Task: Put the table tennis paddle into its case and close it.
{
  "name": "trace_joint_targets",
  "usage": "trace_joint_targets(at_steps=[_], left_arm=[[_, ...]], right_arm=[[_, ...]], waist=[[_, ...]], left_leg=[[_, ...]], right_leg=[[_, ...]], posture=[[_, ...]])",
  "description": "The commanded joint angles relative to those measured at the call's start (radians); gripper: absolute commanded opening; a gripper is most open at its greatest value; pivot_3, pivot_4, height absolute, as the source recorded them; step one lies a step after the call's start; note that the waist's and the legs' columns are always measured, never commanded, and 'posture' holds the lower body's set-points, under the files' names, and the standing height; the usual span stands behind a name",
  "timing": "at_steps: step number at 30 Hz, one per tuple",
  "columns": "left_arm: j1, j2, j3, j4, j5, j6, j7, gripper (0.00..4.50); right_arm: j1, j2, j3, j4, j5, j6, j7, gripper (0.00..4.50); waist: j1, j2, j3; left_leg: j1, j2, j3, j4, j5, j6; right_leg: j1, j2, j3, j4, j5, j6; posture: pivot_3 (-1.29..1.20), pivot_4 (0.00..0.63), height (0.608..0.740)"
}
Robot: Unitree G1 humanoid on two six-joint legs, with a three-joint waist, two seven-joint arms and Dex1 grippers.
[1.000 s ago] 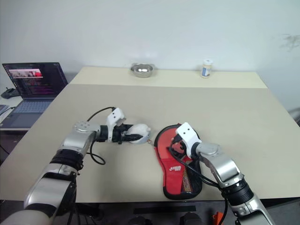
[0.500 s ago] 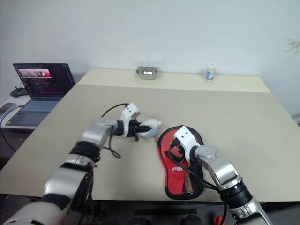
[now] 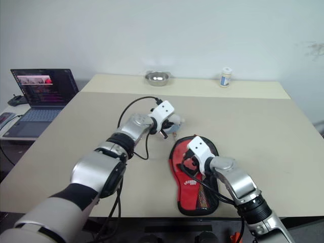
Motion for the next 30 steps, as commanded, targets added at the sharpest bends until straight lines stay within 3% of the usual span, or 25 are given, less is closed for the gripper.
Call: trace_joint_targets(at_steps=[1, 18, 30], left_arm=[[-0.073, -0.025, -0.006, -0.013, 0.047, -0.041, 0.106, 0.33], [-0.178, -0.260, 0.006, 0.000, 0.140, -0.130, 0.273, 0.32], [-0.190, -0.452, -0.029, -0.007, 0.169, -0.206, 0.193, 0.31]], right_arm=[[0.063, -0.009, 0.064, 0.046, -0.015, 0.089, 0.011, 4.50], [0.116, -0.028, 0.114, -0.031, -0.007, 0.156, 0.030, 4.50], [0.130, -0.009, 0.113, -0.048, -0.018, 0.176, 0.017, 4.50]], waist=[[0.000, 0.000, 0.000], [0.002, 0.000, 0.000], [0.005, 0.000, 0.000]], left_leg=[[0.000, 0.000, 0.000, 0.000, 0.000, 0.000], [0.000, 0.000, 0.000, -0.001, 0.000, 0.000], [-0.001, 0.000, -0.001, -0.003, 0.000, 0.000]], right_leg=[[0.000, 0.000, 0.000, 0.000, 0.000, 0.000], [0.000, 0.000, -0.001, -0.002, 0.000, 0.000], [0.000, 0.000, -0.002, -0.005, 0.000, 0.000]], posture=[[0.00, 0.150, 0.740], [0.00, 0.150, 0.740], [0.00, 0.150, 0.740]])
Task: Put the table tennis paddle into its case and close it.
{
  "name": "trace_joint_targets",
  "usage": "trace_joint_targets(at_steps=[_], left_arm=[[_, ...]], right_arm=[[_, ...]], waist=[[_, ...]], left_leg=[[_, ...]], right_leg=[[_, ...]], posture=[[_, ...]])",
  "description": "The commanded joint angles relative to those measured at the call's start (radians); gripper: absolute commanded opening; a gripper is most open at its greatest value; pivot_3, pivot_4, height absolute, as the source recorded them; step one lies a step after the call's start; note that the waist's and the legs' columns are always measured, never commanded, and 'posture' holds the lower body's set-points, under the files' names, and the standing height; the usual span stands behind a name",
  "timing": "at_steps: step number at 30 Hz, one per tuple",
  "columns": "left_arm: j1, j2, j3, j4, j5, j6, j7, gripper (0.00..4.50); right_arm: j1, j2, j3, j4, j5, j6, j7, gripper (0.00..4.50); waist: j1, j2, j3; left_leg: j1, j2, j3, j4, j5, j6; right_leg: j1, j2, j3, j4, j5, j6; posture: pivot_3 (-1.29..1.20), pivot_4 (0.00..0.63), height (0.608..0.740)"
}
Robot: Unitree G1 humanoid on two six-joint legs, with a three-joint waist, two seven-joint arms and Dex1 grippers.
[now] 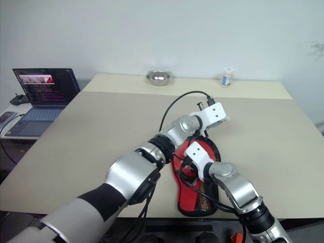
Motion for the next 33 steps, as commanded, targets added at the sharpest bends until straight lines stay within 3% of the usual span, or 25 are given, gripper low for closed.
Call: trace_joint_targets(at_steps=[1, 10, 22, 33], left_arm=[[-0.067, -0.115, -0.004, -0.051, -0.006, -0.066, -0.026, 0.31], [-0.023, -0.141, -0.004, -0.050, -0.020, -0.054, -0.125, 0.31], [0.041, -0.107, -0.007, -0.058, -0.041, -0.070, -0.354, 4.49], [0.024, 0.047, 0.084, -0.079, -0.133, -0.054, -0.341, 4.49]], right_arm=[[0.071, 0.000, 0.083, 0.081, 0.002, 0.103, 0.012, 4.50], [0.065, 0.004, 0.077, 0.092, -0.001, 0.099, 0.006, 4.50], [0.030, 0.008, 0.063, 0.119, -0.010, 0.082, 0.005, 4.50], [-0.008, -0.007, 0.015, 0.012, 0.012, 0.124, 0.008, 4.50]], waist=[[0.000, 0.000, 0.000], [-0.001, 0.000, -0.001], [-0.010, 0.002, -0.003], [-0.023, 0.002, -0.002]], left_leg=[[0.000, 0.000, 0.000, 0.000, 0.000, 0.000], [0.001, 0.000, 0.000, -0.004, 0.000, 0.000], [0.002, 0.001, 0.000, -0.009, 0.000, 0.000], [0.002, 0.001, 0.000, -0.009, 0.000, 0.000]], right_leg=[[0.000, 0.000, 0.000, 0.000, 0.000, 0.000], [0.000, 0.000, 0.000, -0.003, 0.000, 0.000], [0.001, 0.005, 0.001, -0.009, 0.001, 0.001], [0.001, 0.005, 0.001, -0.009, 0.001, 0.001]], posture=[[0.00, 0.150, 0.740], [0.00, 0.150, 0.740], [0.00, 0.150, 0.740], [0.00, 0.150, 0.740]])
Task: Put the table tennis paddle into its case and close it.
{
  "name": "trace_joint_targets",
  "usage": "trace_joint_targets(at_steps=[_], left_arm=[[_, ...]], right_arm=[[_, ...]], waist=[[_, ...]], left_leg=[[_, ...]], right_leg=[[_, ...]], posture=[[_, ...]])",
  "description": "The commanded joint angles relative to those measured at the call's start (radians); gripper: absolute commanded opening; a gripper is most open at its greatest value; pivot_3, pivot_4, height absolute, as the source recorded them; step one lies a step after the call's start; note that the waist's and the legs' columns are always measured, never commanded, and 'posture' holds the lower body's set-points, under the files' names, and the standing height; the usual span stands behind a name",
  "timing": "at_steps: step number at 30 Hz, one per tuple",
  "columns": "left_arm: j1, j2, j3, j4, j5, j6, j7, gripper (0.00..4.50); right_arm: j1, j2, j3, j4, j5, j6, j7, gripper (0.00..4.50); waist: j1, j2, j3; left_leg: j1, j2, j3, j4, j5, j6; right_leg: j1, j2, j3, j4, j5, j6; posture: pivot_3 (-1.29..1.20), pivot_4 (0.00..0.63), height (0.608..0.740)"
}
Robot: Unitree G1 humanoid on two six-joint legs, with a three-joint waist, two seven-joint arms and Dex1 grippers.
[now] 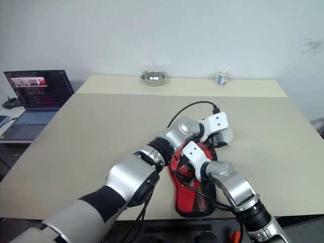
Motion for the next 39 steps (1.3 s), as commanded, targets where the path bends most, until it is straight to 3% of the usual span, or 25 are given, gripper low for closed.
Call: trace_joint_targets(at_steps=[1, 8, 13, 15, 18, 21, 27, 35, 39], left_arm=[[-0.028, 0.042, 0.046, -0.046, -0.041, 0.001, 0.047, 4.49], [-0.047, 0.203, 0.071, -0.082, -0.058, -0.056, 0.010, 4.49], [-0.044, 0.289, 0.182, -0.106, -0.173, -0.002, -0.010, 4.49], [-0.024, 0.302, 0.225, -0.130, -0.236, 0.020, -0.088, 4.49], [0.076, 0.326, 0.254, -0.254, -0.353, 0.092, -0.388, 4.49], [0.225, 0.368, 0.183, -0.439, -0.368, 0.136, -0.567, 4.49], [0.389, 0.384, 0.083, -0.730, -0.397, 0.269, -0.645, 4.49], [0.543, 0.335, -0.059, -0.852, -0.370, 0.204, -0.644, 4.49], [0.559, 0.319, -0.084, -0.756, -0.335, 0.145, -0.578, 4.49]], right_arm=[[0.026, -0.031, -0.002, -0.023, 0.013, 0.108, 0.001, 4.50], [0.022, -0.072, -0.101, -0.295, 0.068, 0.283, -0.020, 4.50], [0.028, -0.110, -0.164, -0.456, 0.130, 0.383, -0.018, 4.50], [0.024, -0.120, -0.200, -0.501, 0.164, 0.418, -0.009, 4.50], [-0.001, -0.147, -0.292, -0.560, 0.214, 0.472, 0.010, 4.50], [-0.018, -0.218, -0.394, -0.594, 0.266, 0.509, 0.055, 4.50], [-0.018, -0.364, -0.538, -0.565, 0.297, 0.497, 0.074, 4.50], [0.037, -0.374, -0.576, -0.521, 0.280, 0.445, 0.013, 4.50], [0.034, -0.351, -0.568, -0.471, 0.253, 0.405, -0.046, 4.50]], waist=[[0.001, 0.000, 0.000], [0.001, 0.000, 0.001], [0.002, 0.000, 0.002], [0.002, 0.000, 0.002], [0.000, 0.001, 0.002], [0.000, 0.001, 0.002], [0.004, 0.001, 0.003], [0.012, 0.002, 0.003], [0.013, 0.002, 0.003]], left_leg=[[-0.001, 0.000, 0.000, 0.000, 0.000, 0.000], [-0.008, -0.001, 0.001, -0.001, 0.000, 0.000], [-0.018, -0.001, 0.001, 0.000, 0.000, -0.001], [-0.018, -0.001, 0.000, 0.000, 0.000, -0.001], [-0.019, -0.002, 0.000, 0.000, 0.000, -0.001], [-0.017, -0.002, 0.001, 0.000, 0.000, -0.001], [-0.017, -0.001, -0.001, 0.001, 0.000, -0.001], [-0.015, -0.002, 0.000, 0.001, 0.000, -0.001], [-0.015, -0.002, 0.000, 0.002, 0.000, 0.000]], right_leg=[[0.000, 0.000, 0.000, 0.000, 0.000, 0.000], [-0.008, -0.001, 0.001, -0.001, 0.000, 0.000], [-0.017, -0.001, 0.000, 0.000, 0.003, -0.005], [-0.017, -0.001, -0.001, -0.001, 0.003, -0.005], [-0.017, -0.002, -0.001, -0.001, 0.003, -0.005], [-0.016, -0.002, -0.001, 0.000, 0.003, -0.005], [-0.016, -0.001, -0.001, 0.002, 0.003, -0.006], [-0.013, -0.001, 0.000, 0.001, 0.004, -0.006], [-0.014, -0.001, 0.000, 0.002, 0.004, -0.006]], posture=[[0.00, 0.150, 0.740], [0.00, 0.150, 0.740], [0.00, 0.150, 0.740], [0.00, 0.150, 0.740], [0.00, 0.150, 0.740], [0.00, 0.150, 0.740], [0.00, 0.150, 0.740], [0.00, 0.150, 0.740], [0.00, 0.150, 0.740]])
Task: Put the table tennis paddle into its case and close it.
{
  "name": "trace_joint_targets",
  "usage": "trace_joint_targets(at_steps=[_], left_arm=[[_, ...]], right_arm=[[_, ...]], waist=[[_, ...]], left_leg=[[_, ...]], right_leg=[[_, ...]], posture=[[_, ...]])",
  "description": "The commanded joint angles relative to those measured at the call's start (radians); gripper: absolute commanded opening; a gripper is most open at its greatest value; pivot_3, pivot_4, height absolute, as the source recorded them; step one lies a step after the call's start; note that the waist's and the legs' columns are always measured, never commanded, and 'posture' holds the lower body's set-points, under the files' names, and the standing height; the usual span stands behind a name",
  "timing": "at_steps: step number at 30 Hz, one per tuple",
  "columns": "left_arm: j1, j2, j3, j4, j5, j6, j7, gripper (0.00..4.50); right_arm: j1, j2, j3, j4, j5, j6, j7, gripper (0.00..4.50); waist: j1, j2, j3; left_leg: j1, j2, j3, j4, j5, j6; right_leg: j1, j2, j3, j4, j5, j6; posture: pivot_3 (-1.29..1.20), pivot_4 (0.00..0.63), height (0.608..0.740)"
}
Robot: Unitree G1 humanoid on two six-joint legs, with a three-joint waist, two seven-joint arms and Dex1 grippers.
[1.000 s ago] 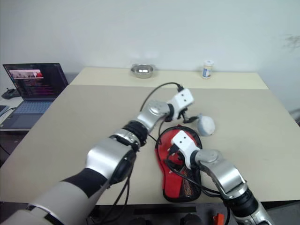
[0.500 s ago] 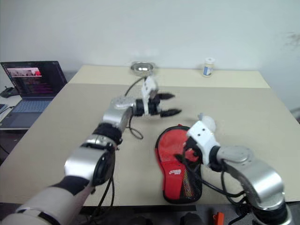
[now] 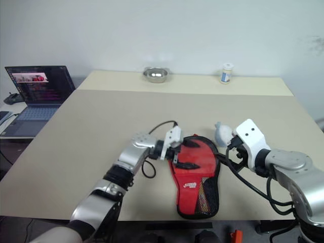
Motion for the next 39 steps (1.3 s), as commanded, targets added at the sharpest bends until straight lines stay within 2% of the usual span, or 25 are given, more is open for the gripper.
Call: trace_joint_targets(at_steps=[1, 6, 14, 22, 28, 31, 36, 39], left_arm=[[-0.016, -0.003, -0.007, 0.076, 0.034, -0.076, 0.071, 4.49], [-0.020, -0.017, -0.013, 0.216, 0.065, -0.141, 0.134, 4.49], [0.004, -0.042, -0.024, 0.203, 0.056, -0.134, 0.133, 4.49], [0.007, -0.052, -0.024, 0.195, 0.056, -0.131, 0.149, 4.49], [0.012, -0.051, -0.026, 0.199, 0.061, -0.133, 0.163, 4.49], [0.012, -0.051, -0.027, 0.204, 0.062, -0.134, 0.168, 4.50], [0.013, -0.056, -0.029, 0.225, 0.068, -0.144, 0.180, 4.50], [0.013, -0.062, -0.030, 0.259, 0.075, -0.150, 0.195, 4.50]], right_arm=[[-0.016, 0.009, -0.014, 0.025, -0.021, -0.054, -0.045, 4.50], [-0.077, 0.044, 0.028, 0.122, -0.040, -0.120, -0.091, 4.50], [-0.227, 0.154, 0.142, 0.435, -0.127, -0.306, -0.151, 4.50], [-0.243, 0.189, 0.225, 0.800, -0.247, -0.527, -0.160, 4.50], [-0.254, 0.205, 0.228, 0.889, -0.296, -0.595, -0.169, 4.50], [-0.254, 0.210, 0.226, 0.897, -0.313, -0.602, -0.174, 3.92], [-0.247, 0.214, 0.227, 0.886, -0.328, -0.600, -0.171, 2.18], [-0.240, 0.212, 0.238, 0.854, -0.335, -0.601, -0.163, 1.32]], waist=[[0.000, 0.000, 0.000], [0.002, 0.001, -0.001], [0.010, 0.002, -0.002], [0.014, 0.002, -0.002], [0.013, 0.003, -0.003], [0.013, 0.004, -0.003], [0.013, 0.004, -0.003], [0.013, 0.004, -0.004]], left_leg=[[0.000, 0.000, 0.000, 0.000, 0.000, 0.000], [0.001, 0.000, 0.000, 0.001, 0.000, 0.001], [0.000, 0.000, 0.001, 0.006, 0.000, 0.001], [-0.001, 0.000, 0.001, 0.009, 0.000, 0.002], [0.000, 0.001, 0.001, 0.010, 0.000, 0.002], [0.000, 0.001, 0.001, 0.010, 0.000, 0.002], [0.001, 0.001, 0.001, 0.012, 0.000, 0.002], [0.001, 0.001, 0.002, 0.012, 0.000, 0.002]], right_leg=[[0.000, 0.000, 0.000, 0.000, 0.000, 0.000], [0.001, 0.001, 0.001, 0.000, 0.001, 0.000], [0.002, 0.001, 0.001, 0.000, 0.003, 0.001], [0.002, 0.001, 0.002, 0.000, 0.003, 0.001], [0.002, 0.001, 0.002, 0.002, 0.003, 0.001], [0.002, 0.001, 0.002, 0.003, 0.003, 0.001], [0.002, 0.001, 0.003, 0.006, 0.003, 0.001], [0.002, 0.001, 0.003, 0.007, 0.003, 0.001]], posture=[[0.00, 0.150, 0.740], [0.00, 0.150, 0.740], [0.00, 0.150, 0.740], [0.00, 0.150, 0.740], [0.00, 0.150, 0.740], [0.00, 0.150, 0.740], [0.00, 0.150, 0.740], [0.00, 0.150, 0.740]])
